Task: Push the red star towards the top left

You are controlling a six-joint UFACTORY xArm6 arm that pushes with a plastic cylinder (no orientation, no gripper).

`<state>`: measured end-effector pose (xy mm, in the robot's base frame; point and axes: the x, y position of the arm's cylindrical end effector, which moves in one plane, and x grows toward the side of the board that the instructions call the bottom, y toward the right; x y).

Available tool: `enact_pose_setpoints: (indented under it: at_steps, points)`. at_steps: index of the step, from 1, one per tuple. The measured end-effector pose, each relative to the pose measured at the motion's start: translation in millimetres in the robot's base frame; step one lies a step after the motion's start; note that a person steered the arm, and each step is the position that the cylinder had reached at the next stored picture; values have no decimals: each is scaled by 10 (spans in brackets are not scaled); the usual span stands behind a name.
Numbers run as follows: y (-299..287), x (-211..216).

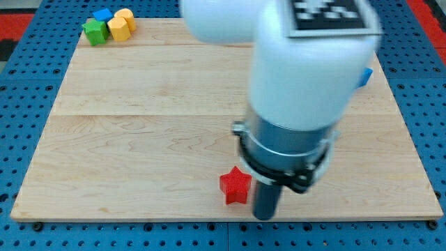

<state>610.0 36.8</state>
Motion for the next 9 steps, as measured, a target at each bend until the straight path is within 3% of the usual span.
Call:
enact_pose_setpoints:
  at_steps: [2,4,9]
  points:
    - [-455,-574]
    - [-1337,-664]
    - [-2197,-1977]
